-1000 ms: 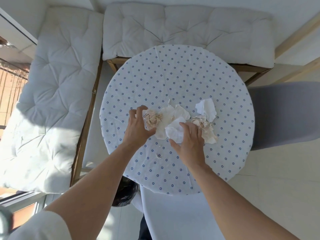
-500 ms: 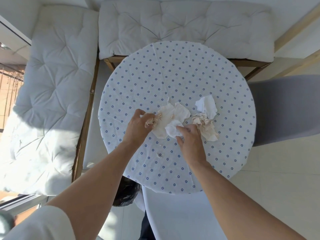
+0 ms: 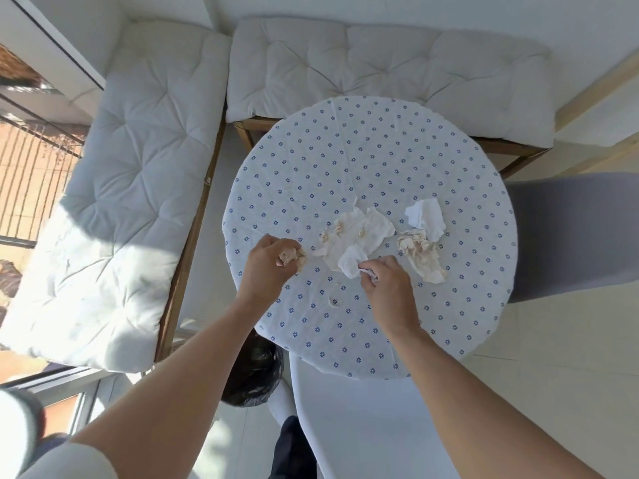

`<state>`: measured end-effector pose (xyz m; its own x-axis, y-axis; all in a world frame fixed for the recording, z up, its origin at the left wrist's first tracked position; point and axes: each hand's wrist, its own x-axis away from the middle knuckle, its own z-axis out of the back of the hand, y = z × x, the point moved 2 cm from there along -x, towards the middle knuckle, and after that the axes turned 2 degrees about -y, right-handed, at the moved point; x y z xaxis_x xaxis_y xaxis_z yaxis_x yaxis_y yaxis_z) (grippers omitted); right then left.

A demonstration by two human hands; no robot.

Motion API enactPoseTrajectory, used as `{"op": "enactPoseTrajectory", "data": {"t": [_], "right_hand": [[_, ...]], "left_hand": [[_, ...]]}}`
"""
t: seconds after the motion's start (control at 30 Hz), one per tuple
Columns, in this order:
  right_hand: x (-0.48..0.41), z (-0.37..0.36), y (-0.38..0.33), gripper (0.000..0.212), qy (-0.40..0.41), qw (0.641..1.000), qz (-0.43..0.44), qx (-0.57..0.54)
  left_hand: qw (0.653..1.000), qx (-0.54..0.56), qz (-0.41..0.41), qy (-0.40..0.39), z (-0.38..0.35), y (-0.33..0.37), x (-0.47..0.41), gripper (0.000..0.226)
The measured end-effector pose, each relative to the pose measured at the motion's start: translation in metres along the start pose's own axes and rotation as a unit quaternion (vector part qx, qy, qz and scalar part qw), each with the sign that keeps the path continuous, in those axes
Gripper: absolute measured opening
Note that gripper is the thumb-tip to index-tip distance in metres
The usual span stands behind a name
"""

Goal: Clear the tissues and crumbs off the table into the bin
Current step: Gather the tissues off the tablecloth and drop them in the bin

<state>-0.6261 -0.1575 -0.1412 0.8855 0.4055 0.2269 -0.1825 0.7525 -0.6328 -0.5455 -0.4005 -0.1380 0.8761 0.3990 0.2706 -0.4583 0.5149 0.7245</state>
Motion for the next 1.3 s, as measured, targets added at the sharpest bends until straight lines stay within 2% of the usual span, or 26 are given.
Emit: {"op": "enactPoseTrajectory", "data": {"t": [0.23,0.57,0.87,1.07,1.17,1.3], "right_hand": [[0.044,-0.044,-0.054,0.017,-0.046,0.997,0.055,0.001],[0.129,-0.154,-0.134,0.015,-0.176,0.974,0.136,0.031],[0.174,-0.243,-0.145,0.016,-0.277,0.951,0.088,0.101],[0.184,-0.278,-0.144,0.017,-0.288,0.947,0.047,0.137],[0.183,-0.295,-0.137,0.027,-0.307,0.940,0.036,0.145],[0.184,-0.312,-0.123,0.044,-0.341,0.927,0.021,0.156]], "left_hand": [[0.999,0.016,0.030,0.041,0.045,-0.042,0.074,0.031],[0.983,0.038,0.159,0.085,0.089,-0.153,0.214,0.029],[0.948,0.109,0.281,0.105,0.072,-0.242,0.288,0.029],[0.932,0.153,0.311,0.102,0.057,-0.272,0.295,0.032],[0.921,0.177,0.338,0.075,0.047,-0.288,0.298,0.047],[0.922,0.157,0.353,-0.029,0.030,-0.305,0.304,0.082]]}}
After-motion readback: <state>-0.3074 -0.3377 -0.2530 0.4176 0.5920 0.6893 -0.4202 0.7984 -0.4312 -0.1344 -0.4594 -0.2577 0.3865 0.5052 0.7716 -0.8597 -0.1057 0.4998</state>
